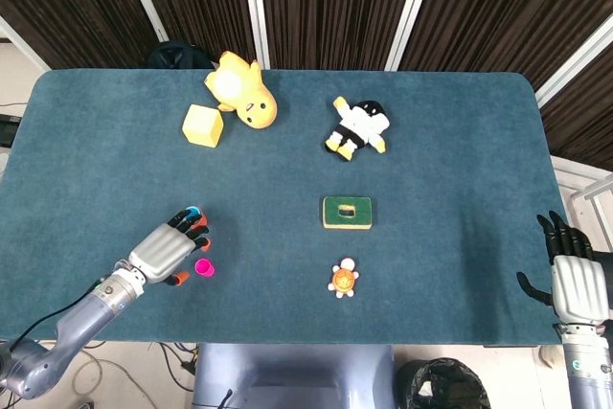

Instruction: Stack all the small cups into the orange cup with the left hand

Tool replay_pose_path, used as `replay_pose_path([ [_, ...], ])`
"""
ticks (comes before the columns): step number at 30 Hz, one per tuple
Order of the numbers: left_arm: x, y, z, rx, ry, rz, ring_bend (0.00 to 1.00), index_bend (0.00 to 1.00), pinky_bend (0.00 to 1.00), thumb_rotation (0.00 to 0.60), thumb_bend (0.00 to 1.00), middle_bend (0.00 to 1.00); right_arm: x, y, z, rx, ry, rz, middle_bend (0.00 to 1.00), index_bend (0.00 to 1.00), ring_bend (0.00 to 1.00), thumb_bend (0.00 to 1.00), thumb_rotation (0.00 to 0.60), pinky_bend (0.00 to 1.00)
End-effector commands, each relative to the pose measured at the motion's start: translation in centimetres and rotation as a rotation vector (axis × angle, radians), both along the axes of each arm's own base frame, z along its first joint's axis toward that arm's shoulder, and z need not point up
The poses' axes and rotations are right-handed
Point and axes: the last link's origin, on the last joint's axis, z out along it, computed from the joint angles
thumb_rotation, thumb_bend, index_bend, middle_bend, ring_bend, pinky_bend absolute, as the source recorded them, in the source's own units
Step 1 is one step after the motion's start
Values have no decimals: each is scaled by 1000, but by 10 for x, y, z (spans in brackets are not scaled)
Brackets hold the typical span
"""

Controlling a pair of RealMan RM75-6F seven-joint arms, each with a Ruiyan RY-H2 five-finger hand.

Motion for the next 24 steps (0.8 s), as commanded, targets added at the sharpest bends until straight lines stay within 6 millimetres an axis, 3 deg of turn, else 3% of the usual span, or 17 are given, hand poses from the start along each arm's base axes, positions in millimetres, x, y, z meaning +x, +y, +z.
replay_pose_path([
  [1, -2, 0, -4, -4, 4, -5, 0, 359, 8, 600, 260, 167, 0, 0, 1, -3, -1, -1, 27, 69, 110, 317, 600, 110],
  [24, 5, 0, -22, -13, -16, -32, 0, 452, 9, 600, 347, 194, -1, -1, 2, -7, -9, -6, 28, 69, 110, 317, 600, 111],
])
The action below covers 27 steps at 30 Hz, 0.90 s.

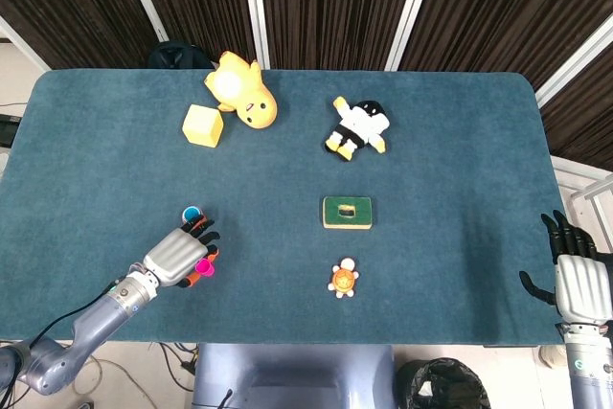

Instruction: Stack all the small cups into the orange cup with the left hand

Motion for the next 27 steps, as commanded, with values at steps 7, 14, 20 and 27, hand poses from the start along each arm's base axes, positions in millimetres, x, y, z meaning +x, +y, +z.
replay_pose_path([
  [7, 16, 7, 13, 53, -58, -30, 0, 454, 9, 600, 347, 195, 0, 0, -1, 3, -1, 1, 27, 69, 110, 317, 600, 110],
  [14, 31, 21, 38, 147, -111, -66, 0, 454, 9, 600, 347, 197, 1, 0, -2, 6, 0, 3, 27, 69, 110, 317, 600, 110],
  [20, 25, 42, 60, 235, -97, -21, 0, 453, 11, 600, 347, 198, 1, 0, -2, 6, 1, 4, 27, 69, 110, 317, 600, 111],
  [27, 10, 60, 72, 284, -90, 63, 0, 453, 27, 600, 347, 199, 2, 1, -3, 9, 1, 5, 27, 69, 110, 316, 600, 110],
])
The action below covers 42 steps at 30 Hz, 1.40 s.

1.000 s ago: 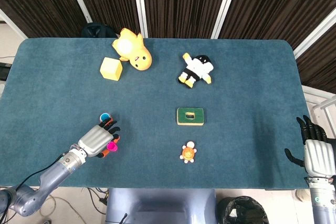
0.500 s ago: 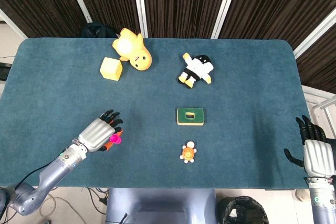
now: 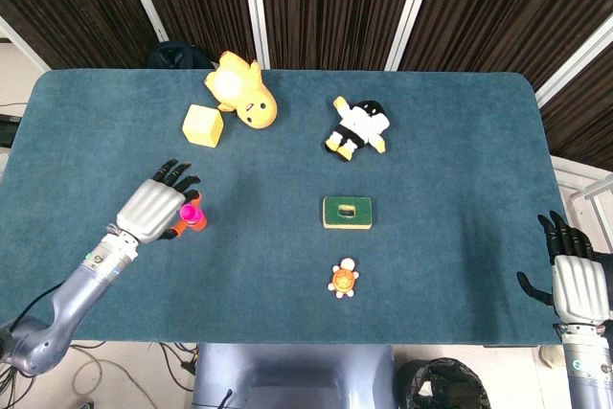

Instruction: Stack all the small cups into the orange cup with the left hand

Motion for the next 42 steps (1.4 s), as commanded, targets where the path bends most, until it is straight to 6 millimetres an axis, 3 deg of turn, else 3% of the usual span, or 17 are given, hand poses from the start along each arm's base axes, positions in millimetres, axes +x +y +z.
replay_pose_path([
  [1, -8, 8, 4, 14, 9, 30, 0, 453, 27, 600, 347, 199, 1, 0, 0, 0, 1, 2, 27, 69, 110, 317, 600, 110],
  [9, -20, 15, -3, 15, 27, 59, 0, 453, 27, 600, 347, 200, 1, 0, -1, 5, 4, 3, 27, 69, 110, 318, 600, 110],
  [27, -22, 14, -25, -19, 39, 39, 0, 447, 27, 600, 344, 204, 1, 0, 0, -2, 0, 2, 27, 69, 110, 317, 600, 110],
  [34, -25, 13, -30, -43, 66, 44, 0, 325, 20, 600, 256, 182, 1, 0, 0, 0, 2, 0, 27, 69, 110, 318, 600, 111],
  [39, -25, 13, -27, -53, 84, 50, 0, 150, 18, 600, 232, 162, 0, 0, 0, 1, 3, -2, 27, 69, 110, 317, 600, 110],
  [42, -18, 12, -20, -30, 54, 42, 0, 143, 19, 600, 232, 161, 0, 0, 0, -1, 2, -1, 28, 69, 110, 318, 600, 111],
])
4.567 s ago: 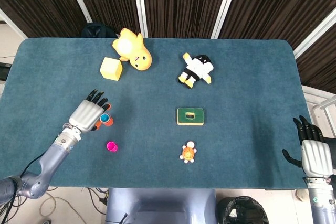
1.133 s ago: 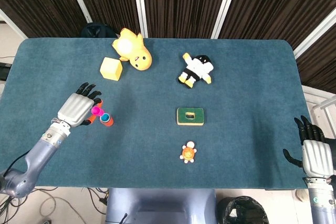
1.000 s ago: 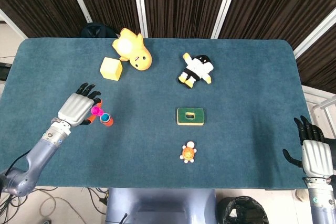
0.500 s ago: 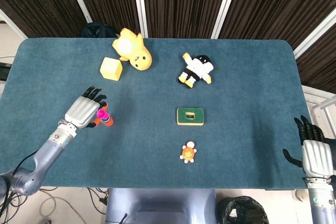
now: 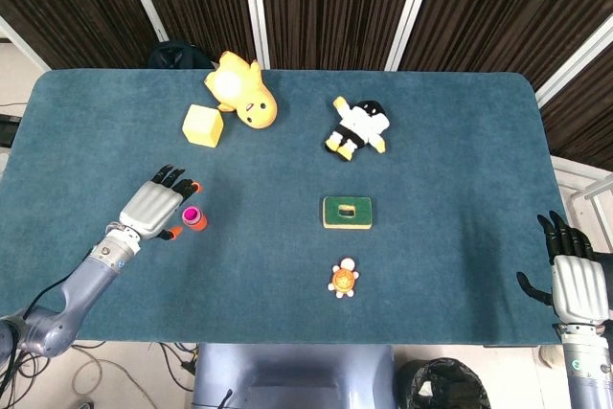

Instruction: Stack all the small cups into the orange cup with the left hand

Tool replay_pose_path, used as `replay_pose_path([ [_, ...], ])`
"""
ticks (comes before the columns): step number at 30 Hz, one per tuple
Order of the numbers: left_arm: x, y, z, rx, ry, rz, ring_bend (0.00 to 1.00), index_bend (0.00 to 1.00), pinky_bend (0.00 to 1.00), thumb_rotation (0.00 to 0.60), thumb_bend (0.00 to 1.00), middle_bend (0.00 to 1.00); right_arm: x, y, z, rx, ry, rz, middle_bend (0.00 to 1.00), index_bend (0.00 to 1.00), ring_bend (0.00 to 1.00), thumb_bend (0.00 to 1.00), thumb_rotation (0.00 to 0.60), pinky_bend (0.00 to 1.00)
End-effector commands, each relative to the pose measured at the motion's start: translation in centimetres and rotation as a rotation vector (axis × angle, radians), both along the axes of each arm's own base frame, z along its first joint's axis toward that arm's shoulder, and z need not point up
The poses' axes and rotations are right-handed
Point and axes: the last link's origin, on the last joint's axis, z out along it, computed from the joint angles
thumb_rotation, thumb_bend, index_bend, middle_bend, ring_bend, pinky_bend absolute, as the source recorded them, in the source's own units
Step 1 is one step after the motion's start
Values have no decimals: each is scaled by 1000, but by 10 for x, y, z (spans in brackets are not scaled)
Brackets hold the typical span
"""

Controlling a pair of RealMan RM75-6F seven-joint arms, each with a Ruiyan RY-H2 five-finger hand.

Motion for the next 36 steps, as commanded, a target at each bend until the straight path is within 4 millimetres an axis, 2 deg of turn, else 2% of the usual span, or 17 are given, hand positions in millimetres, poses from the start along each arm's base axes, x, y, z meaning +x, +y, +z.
replay_pose_path([
  [1, 7, -1, 7, 28, -30, -11, 0, 155, 19, 600, 232, 157, 0, 0, 0, -1, 0, 0, 28, 69, 110, 318, 600, 110],
  [4, 10, -12, 22, 107, -47, -52, 0, 189, 16, 600, 232, 139, 0, 0, 0, -1, -2, 2, 27, 69, 110, 317, 600, 111],
  [7, 1, -31, 35, 180, -30, -69, 0, 188, 4, 600, 232, 119, 0, 0, 0, 0, -3, 3, 27, 69, 110, 317, 600, 109],
  [10, -21, -55, 48, 255, -10, -22, 0, 164, 0, 600, 231, 87, 1, 0, 1, 0, -4, 2, 27, 69, 110, 317, 600, 111],
  [11, -34, -68, 54, 291, 7, 13, 0, 144, 0, 600, 228, 70, 1, 0, 1, 1, -4, 3, 27, 69, 110, 317, 600, 111],
  [15, -67, -100, 67, 372, 19, 111, 0, 67, 0, 600, 216, 30, 1, 1, 1, 2, -8, 6, 28, 69, 110, 318, 600, 111],
  [19, -88, -119, 73, 392, -31, 182, 0, 48, 0, 600, 213, 25, 2, 1, 0, 6, -4, 8, 28, 69, 110, 318, 600, 110],
  [24, -94, -126, 81, 401, -81, 182, 0, 47, 0, 600, 213, 25, 3, 1, -3, 27, 5, 22, 28, 69, 110, 317, 600, 111],
  [36, -90, -130, 87, 428, -163, 119, 0, 38, 0, 600, 213, 23, 2, 1, 0, 37, 4, 44, 28, 69, 110, 318, 600, 111],
])
